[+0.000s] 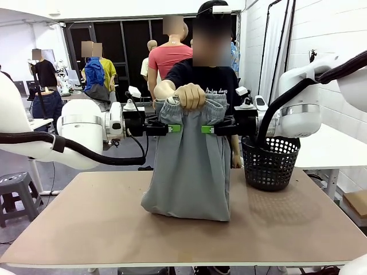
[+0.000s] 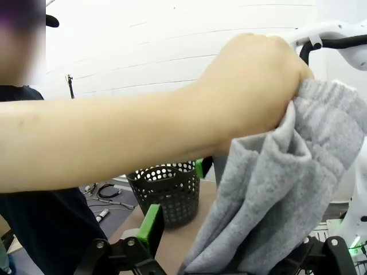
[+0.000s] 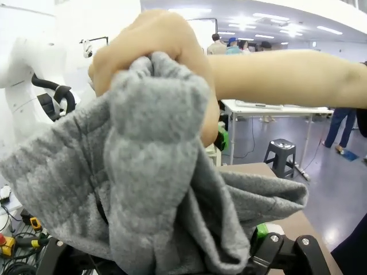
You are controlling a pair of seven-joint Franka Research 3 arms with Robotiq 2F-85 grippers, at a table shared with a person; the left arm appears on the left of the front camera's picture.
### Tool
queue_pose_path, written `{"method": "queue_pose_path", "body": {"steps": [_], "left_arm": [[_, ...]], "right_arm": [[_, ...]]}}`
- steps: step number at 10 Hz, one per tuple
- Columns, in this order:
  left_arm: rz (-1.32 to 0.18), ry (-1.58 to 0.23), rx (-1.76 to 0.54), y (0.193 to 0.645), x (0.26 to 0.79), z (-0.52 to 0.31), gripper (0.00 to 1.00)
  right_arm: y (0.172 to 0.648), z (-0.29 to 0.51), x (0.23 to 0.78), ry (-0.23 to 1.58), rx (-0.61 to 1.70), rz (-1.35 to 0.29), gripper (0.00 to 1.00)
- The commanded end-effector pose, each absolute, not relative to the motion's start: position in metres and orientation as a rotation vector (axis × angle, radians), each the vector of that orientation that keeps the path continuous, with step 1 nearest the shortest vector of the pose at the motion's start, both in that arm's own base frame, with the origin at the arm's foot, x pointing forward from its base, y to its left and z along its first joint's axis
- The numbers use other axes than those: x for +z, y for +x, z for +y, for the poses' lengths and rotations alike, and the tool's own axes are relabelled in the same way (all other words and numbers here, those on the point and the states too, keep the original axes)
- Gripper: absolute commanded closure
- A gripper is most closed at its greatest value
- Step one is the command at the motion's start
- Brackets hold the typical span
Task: Fold the training pants.
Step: Release the ends of the Training pants and then grab the overlapped ends.
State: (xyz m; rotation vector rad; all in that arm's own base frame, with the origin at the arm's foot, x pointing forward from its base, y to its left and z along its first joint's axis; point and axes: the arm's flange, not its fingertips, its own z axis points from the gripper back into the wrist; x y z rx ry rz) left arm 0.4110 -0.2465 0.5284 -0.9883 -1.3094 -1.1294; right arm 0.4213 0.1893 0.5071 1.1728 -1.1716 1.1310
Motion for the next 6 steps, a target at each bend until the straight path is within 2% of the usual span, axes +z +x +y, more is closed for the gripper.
{"method": "queue_pose_path", "body": {"steps": [1, 2, 3, 6], "left_arm": [[-1.356, -0.965, -1.138, 0.4152, 0.5252, -0.2578, 0.0], [-1.338, -0.965, -1.141, 0.4163, 0.5241, -0.2565, 0.0], [-1.329, -0.968, -1.151, 0.4187, 0.5229, -0.2552, 0.04], [-1.306, -1.0, -1.181, 0.4183, 0.5214, -0.2572, 0.6]], "right_arm": [[0.4255, 0.1896, 0.5088, 1.171, 1.161, -1.128, 0.0], [0.4267, 0.1889, 0.51, 1.168, 1.158, -1.113, 0.0], [0.4299, 0.1875, 0.51, 1.173, 1.153, -1.119, 0.09], [0.4332, 0.185, 0.5102, 1.162, 1.135, -1.12, 0.68]]}}
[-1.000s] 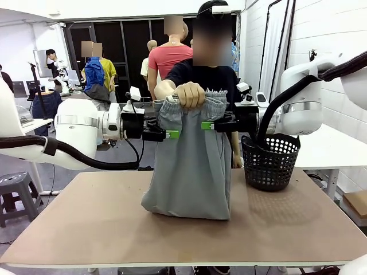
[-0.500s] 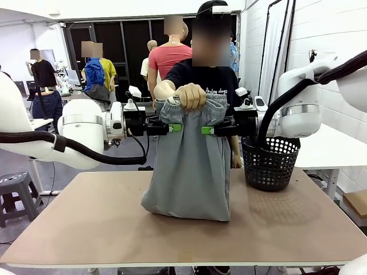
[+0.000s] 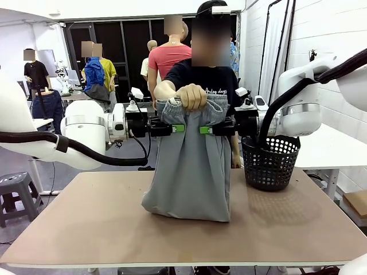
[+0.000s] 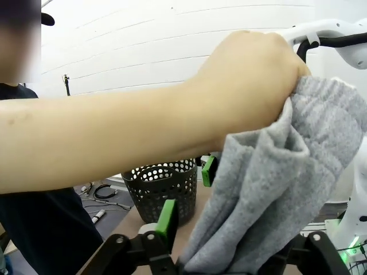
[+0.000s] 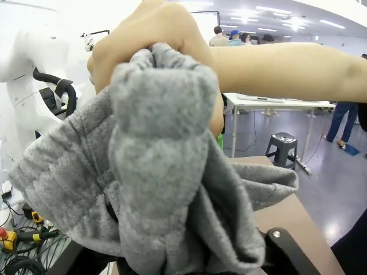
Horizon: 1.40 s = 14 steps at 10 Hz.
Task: Fold the training pants.
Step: Release the ends of the Training pants and then grab the overlapped ends.
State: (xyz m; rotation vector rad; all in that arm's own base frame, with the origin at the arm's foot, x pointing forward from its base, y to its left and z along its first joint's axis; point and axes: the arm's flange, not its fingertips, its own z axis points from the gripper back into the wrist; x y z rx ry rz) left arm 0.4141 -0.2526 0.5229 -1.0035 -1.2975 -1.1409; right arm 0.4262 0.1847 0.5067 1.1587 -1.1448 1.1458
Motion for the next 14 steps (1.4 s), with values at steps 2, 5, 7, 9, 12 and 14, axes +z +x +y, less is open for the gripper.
{"method": "queue_pose_path", "body": {"steps": [2, 5, 7, 9, 12, 14], "left_arm": [[-1.32, -0.995, -1.178, 0.418, 0.522, -0.257, 0.98], [-1.314, -0.991, -1.168, 0.417, 0.519, -0.252, 1.0], [-1.296, -0.988, -1.182, 0.417, 0.516, -0.252, 1.0], [-1.301, -1.004, -1.197, 0.417, 0.516, -0.254, 1.0], [-1.281, -1.004, -1.162, 0.414, 0.519, -0.252, 1.0], [-1.281, -1.004, -1.162, 0.414, 0.519, -0.252, 1.0]], "right_arm": [[0.434, 0.183, 0.512, 1.173, 1.139, -1.099, 1.0], [0.433, 0.184, 0.517, 1.245, 1.156, -1.062, 1.0], [0.433, 0.184, 0.518, 1.241, 1.193, -1.044, 1.0], [0.433, 0.186, 0.518, 1.213, 1.232, -1.016, 1.0], [0.427, 0.184, 0.511, 1.205, 1.207, -1.052, 1.0], [0.427, 0.184, 0.511, 1.205, 1.207, -1.052, 1.0]]}}
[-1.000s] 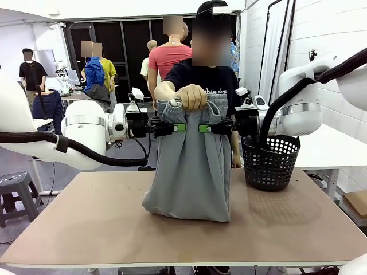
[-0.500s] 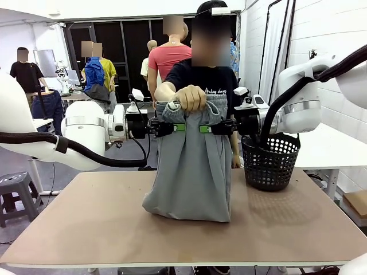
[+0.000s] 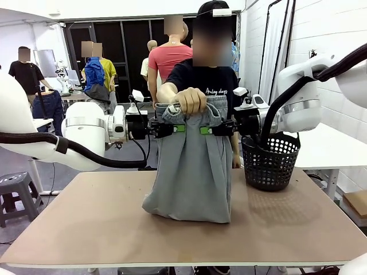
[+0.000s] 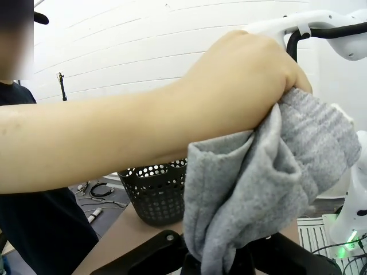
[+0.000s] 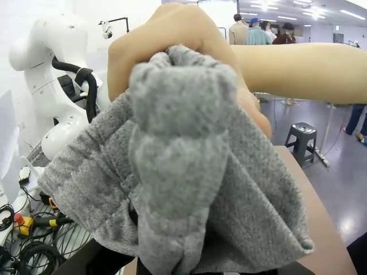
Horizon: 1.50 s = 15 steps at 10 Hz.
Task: Fold the training pants.
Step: Release the ends of the Training pants and then grab the overlapped ends, then fold the Training pants in half.
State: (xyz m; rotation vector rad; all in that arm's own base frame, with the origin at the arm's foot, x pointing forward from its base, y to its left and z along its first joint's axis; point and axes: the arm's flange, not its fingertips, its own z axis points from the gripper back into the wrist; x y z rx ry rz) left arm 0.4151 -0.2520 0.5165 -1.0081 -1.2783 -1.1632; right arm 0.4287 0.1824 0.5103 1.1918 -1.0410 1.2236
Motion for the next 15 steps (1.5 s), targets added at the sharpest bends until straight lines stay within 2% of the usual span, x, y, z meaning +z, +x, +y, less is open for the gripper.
{"method": "queue_pose_path", "body": {"steps": [1, 15], "left_arm": [[-1.281, -1.004, -1.162, 0.4143, 0.5192, -0.2524, 1.0], [-1.281, -1.004, -1.162, 0.4143, 0.5192, -0.2524, 1.0]], "right_arm": [[0.4272, 0.1841, 0.5109, 1.205, 1.207, -1.052, 1.0], [0.4272, 0.1841, 0.5109, 1.205, 1.207, -1.052, 1.0]]}}
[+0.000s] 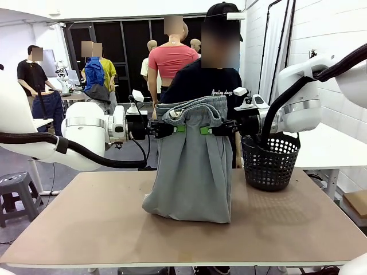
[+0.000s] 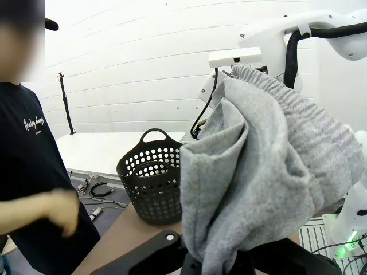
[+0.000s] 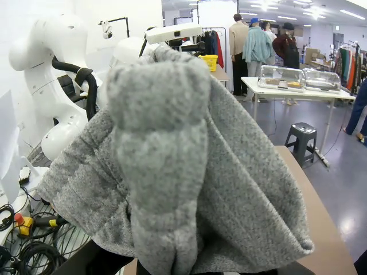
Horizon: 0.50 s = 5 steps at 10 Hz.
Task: Fold the training pants.
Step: Fold the Training pants in half.
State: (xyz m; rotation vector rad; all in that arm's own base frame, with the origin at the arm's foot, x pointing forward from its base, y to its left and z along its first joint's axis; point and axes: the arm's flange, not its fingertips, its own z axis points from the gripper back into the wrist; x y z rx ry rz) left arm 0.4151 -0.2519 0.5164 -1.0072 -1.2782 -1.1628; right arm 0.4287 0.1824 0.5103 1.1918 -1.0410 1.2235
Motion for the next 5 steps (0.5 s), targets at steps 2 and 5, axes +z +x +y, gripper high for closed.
{"method": "queue_pose_path", "body": {"steps": [2, 5], "left_arm": [[-1.281, -1.004, -1.162, 0.4143, 0.5192, -0.2524, 1.0], [-1.281, -1.004, -1.162, 0.4143, 0.5192, -0.2524, 1.0]], "right_arm": [[0.4272, 0.1841, 0.5109, 1.205, 1.207, -1.052, 1.0], [0.4272, 0.1841, 0.5109, 1.205, 1.207, -1.052, 1.0]]}}
